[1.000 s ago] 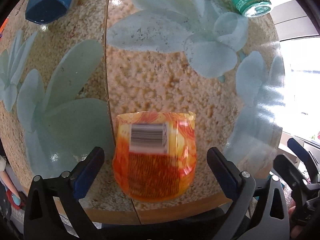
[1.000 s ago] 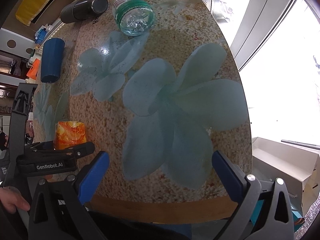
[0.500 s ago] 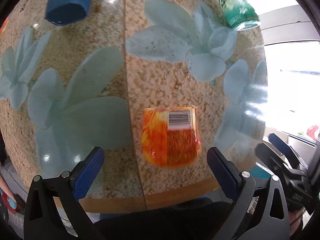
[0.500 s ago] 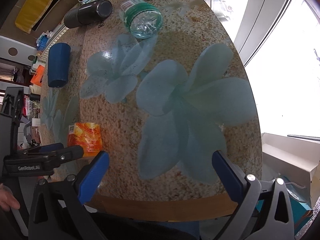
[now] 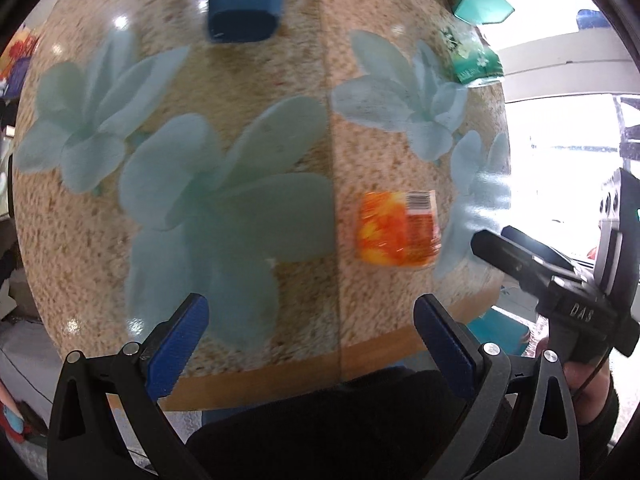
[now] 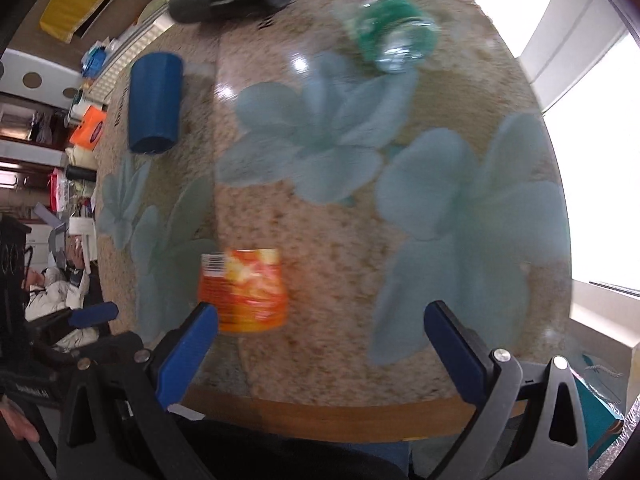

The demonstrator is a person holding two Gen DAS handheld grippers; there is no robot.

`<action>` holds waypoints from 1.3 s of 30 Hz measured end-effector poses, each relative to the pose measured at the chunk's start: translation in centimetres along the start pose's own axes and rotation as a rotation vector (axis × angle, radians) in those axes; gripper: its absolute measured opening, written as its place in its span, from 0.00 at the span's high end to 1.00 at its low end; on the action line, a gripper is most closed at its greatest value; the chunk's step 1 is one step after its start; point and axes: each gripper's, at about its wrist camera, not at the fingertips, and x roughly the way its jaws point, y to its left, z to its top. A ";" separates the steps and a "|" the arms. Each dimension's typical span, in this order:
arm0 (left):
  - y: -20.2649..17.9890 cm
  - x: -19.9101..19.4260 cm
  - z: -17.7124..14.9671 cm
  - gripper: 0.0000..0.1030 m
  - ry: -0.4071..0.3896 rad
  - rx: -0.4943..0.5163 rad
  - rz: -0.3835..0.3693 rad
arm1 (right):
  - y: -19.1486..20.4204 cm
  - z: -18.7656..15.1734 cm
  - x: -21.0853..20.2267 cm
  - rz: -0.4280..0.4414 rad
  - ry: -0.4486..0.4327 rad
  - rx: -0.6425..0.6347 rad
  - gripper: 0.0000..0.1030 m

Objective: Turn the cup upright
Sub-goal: 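Bring the right tool to the orange cup and close its fingers around it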

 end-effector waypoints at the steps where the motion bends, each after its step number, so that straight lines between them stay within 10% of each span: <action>1: 0.9 -0.1 -0.2 0.00 0.003 -0.007 -0.010 | 0.6 0.2 0.4 0.003 0.014 -0.002 0.00; 26: 8.7 0.3 0.1 0.00 0.012 0.039 -0.022 | 7.0 3.7 12.0 -0.189 0.285 0.034 0.01; 30: 8.8 0.1 0.3 0.00 0.013 0.055 -0.028 | 8.7 4.0 13.3 -0.243 0.300 0.011 0.32; 39: 7.8 0.6 0.4 0.00 0.004 0.082 -0.037 | 9.3 2.8 13.1 -0.194 0.267 0.043 0.38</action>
